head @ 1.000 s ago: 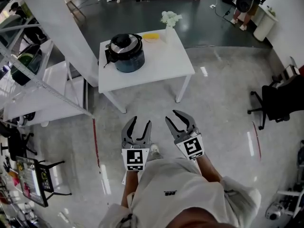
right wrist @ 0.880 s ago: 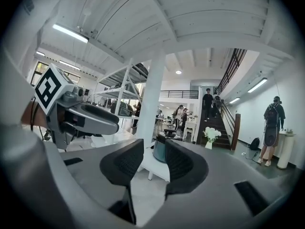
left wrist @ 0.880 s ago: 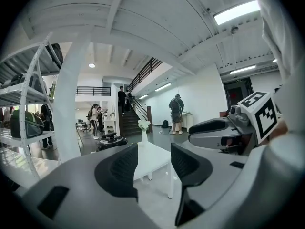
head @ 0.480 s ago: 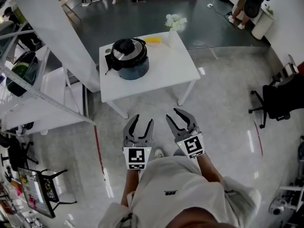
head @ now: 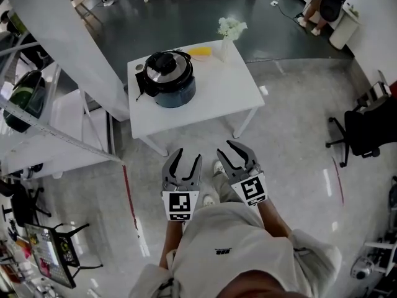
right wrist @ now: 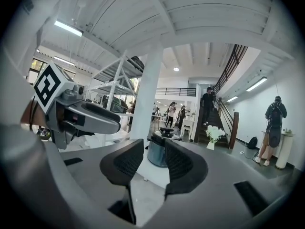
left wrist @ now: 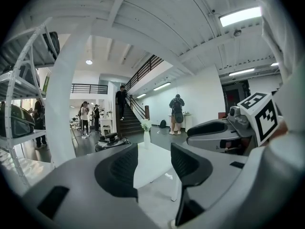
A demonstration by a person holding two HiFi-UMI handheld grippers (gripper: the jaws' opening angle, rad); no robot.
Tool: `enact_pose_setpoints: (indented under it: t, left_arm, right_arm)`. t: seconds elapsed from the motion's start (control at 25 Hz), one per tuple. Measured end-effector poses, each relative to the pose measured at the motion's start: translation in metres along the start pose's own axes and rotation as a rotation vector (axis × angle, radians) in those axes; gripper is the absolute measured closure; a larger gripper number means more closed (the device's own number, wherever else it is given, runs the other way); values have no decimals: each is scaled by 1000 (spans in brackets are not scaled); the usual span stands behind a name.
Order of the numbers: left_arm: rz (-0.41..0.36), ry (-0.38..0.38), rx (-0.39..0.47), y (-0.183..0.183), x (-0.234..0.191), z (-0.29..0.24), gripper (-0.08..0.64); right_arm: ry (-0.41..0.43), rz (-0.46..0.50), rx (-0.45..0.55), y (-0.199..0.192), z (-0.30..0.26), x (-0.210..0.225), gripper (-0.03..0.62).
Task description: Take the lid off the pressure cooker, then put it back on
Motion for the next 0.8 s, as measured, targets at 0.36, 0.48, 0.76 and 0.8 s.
enact_pose_setpoints:
  t: [0.36, 0.48, 0.76, 0.8]
  left_arm:
    - [0, 33, -18, 0, -28, -49, 331]
    - [2, 41, -30, 1, -36, -69, 331]
    - [3, 70, -48, 6, -52, -115, 333]
    - [0, 74, -51, 7, -53, -121, 333]
  right_arm:
    - [29, -29, -17, 3, -49, 32, 463]
    - [43, -34, -22, 5, -67, 48, 463]
    - [80, -52, -25, 9, -107, 85, 463]
    - [84, -56, -23, 9, -112, 91, 463]
Point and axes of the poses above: the fingertips, and each gripper's own axes: z backward along the fingers, x to its right, y out of its top, the point moved 9 cm from there along z, backward along the fingers, and after that the axes turned 7 degrees about -z, right-handed, at the moved point
